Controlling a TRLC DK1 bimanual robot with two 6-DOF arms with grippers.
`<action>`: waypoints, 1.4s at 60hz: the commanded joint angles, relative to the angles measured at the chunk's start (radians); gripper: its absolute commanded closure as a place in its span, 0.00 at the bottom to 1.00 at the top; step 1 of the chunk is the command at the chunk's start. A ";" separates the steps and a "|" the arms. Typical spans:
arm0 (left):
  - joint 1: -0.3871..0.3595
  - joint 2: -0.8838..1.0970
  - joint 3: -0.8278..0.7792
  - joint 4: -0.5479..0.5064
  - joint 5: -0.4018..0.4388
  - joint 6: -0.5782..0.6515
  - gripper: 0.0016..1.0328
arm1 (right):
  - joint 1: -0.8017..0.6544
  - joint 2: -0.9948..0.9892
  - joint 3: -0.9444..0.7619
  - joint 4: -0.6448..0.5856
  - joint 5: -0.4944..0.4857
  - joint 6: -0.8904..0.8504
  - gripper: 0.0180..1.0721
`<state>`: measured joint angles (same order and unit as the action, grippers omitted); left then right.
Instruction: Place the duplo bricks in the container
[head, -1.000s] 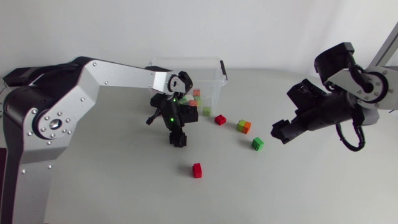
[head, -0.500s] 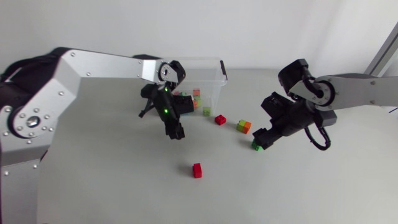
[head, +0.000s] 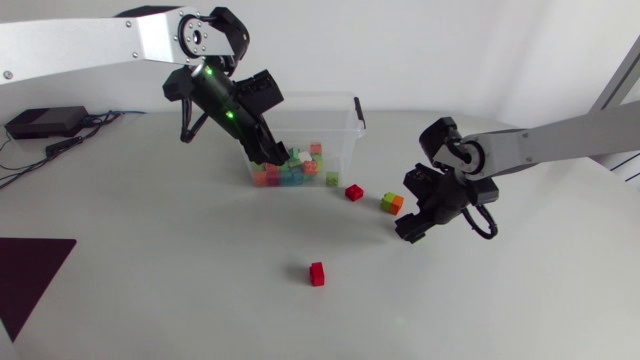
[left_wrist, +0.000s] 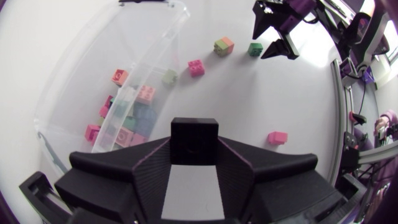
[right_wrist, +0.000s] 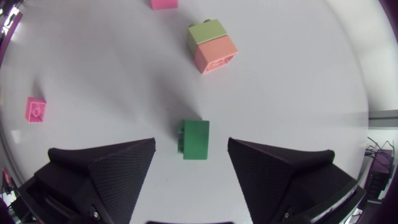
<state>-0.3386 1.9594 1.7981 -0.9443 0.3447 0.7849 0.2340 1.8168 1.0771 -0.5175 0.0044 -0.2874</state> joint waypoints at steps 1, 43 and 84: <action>0.023 -0.011 0.055 0.027 0.027 -0.055 0.63 | 0.004 0.041 0.034 0.013 0.014 0.017 0.22; 0.069 0.104 0.155 0.341 0.020 -0.317 0.60 | 0.008 0.044 0.037 -0.003 0.040 0.021 0.74; 0.066 -0.117 -0.118 0.473 -0.023 -0.280 0.05 | 0.125 -0.228 0.254 -0.139 -0.006 0.103 0.74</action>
<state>-0.2600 1.9514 1.7657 -0.4831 0.3050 0.4477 0.3473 1.6089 1.2903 -0.6445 0.0036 -0.2150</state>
